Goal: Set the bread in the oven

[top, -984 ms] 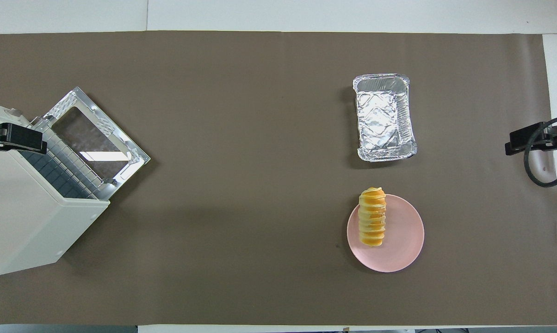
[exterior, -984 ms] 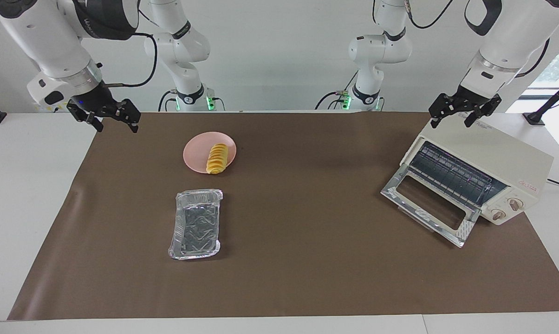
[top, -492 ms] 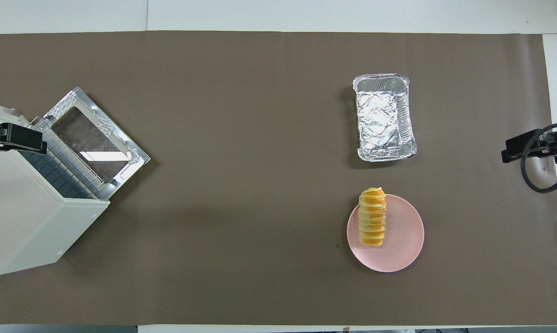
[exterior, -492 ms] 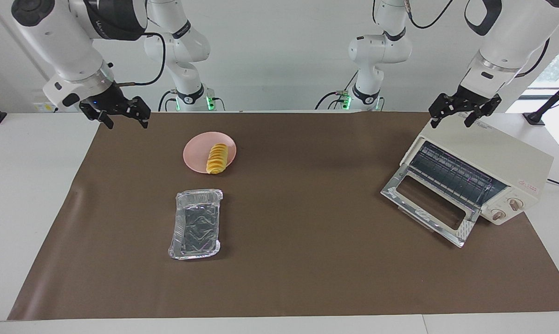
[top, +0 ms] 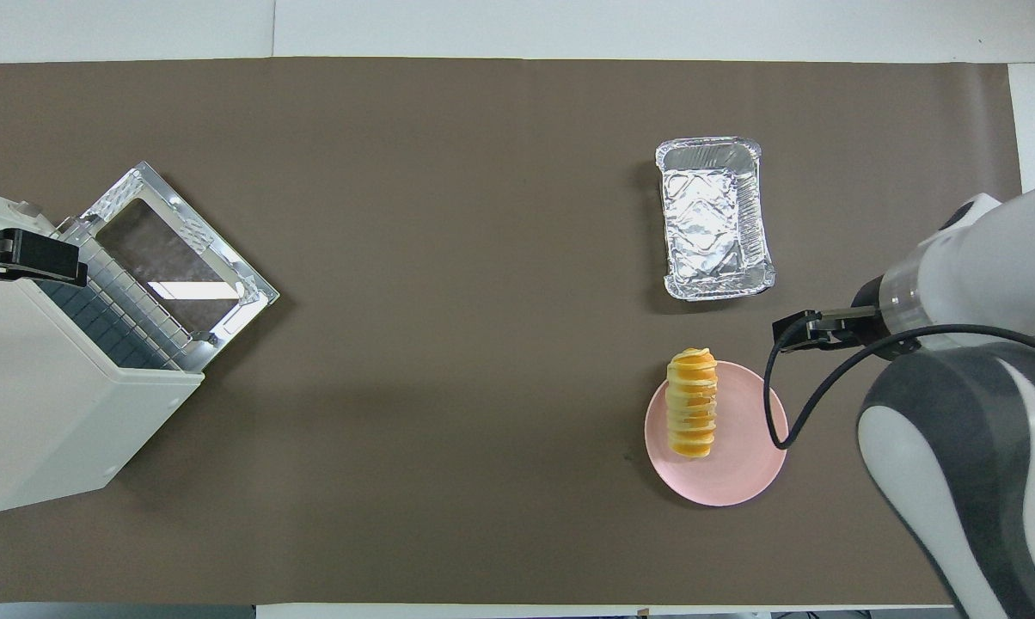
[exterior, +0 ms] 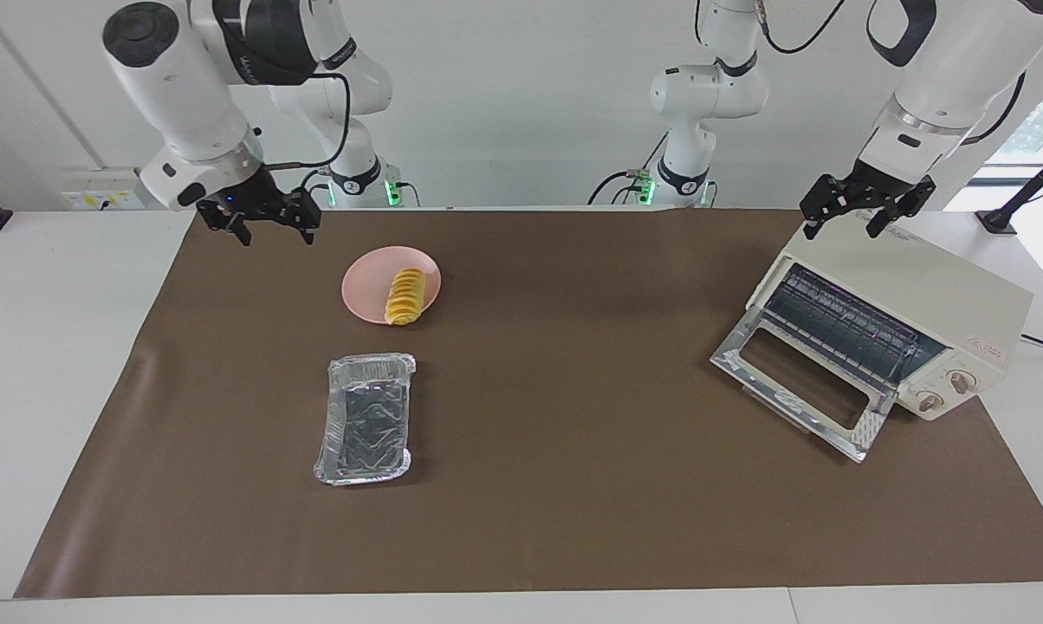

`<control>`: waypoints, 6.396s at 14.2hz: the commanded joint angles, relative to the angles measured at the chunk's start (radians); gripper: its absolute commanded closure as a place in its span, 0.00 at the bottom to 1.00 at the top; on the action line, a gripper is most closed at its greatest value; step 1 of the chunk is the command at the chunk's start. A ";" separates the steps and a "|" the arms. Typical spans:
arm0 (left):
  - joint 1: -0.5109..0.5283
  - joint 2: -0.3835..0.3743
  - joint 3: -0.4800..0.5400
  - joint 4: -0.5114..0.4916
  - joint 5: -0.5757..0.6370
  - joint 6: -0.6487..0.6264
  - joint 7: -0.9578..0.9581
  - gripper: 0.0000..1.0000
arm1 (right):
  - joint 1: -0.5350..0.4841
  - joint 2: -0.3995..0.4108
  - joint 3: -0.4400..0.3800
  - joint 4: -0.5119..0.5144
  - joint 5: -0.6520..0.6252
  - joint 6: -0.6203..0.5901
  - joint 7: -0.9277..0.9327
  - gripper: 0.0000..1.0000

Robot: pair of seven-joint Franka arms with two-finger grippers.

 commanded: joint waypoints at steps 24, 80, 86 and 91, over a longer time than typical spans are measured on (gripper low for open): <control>-0.019 -0.026 0.015 -0.025 0.019 -0.004 -0.008 0.00 | 0.176 0.063 0.001 -0.476 0.062 0.605 0.348 1.00; -0.019 -0.026 0.015 -0.025 0.019 -0.004 -0.010 0.00 | -0.086 0.560 -0.008 0.294 0.056 0.460 -0.112 0.00; -0.030 -0.034 0.015 -0.024 0.019 -0.053 -0.013 0.00 | -0.086 0.540 -0.008 0.233 0.056 0.475 -0.112 0.00; -0.034 -0.032 0.012 -0.024 0.019 -0.040 -0.015 0.00 | -0.088 0.530 -0.008 0.197 0.056 0.483 -0.114 0.03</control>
